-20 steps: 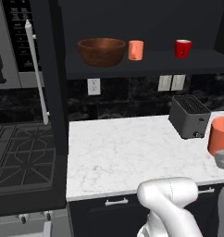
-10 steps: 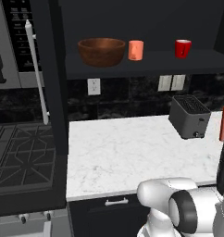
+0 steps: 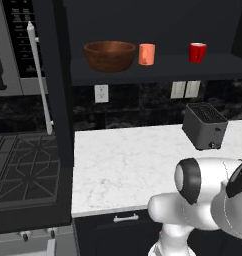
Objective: Gather all objects into one cabinet and sort the glasses and bowls to opposite sides.
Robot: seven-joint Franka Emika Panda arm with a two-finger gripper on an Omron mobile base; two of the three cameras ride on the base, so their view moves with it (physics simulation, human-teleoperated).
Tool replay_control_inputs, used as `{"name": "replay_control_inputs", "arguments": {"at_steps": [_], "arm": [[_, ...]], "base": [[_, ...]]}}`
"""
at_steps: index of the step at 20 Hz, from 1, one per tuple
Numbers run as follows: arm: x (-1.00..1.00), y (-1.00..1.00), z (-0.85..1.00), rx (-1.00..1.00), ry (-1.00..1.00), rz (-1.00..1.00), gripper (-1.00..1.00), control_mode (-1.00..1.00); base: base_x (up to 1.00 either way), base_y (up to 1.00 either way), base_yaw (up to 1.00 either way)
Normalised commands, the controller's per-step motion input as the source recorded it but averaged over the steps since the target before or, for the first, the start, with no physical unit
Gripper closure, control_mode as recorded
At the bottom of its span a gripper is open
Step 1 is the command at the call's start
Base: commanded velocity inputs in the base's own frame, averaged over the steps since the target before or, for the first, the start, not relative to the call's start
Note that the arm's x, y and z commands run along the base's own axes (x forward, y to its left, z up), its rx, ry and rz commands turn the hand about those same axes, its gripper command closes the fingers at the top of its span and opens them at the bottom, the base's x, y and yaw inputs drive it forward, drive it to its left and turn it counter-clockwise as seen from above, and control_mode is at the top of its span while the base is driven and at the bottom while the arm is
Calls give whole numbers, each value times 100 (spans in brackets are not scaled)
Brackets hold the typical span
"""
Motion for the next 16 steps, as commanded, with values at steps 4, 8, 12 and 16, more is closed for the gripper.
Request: {"name": "replay_control_inputs", "arguments": {"at_steps": [4, 8, 12, 16], "arm": [[43, 0, 92, 0, 16, 0, 100, -100], [27, 0, 100, 10, 42, 1, 100, -100], [11, -1, 81, 10, 31, 8, 100, -100], [24, 0, 34, 2, 19, 14, 100, -100]], "base": [[0, 0, 0], [0, 0, 0], [0, 0, 0], [0, 0, 0]]}}
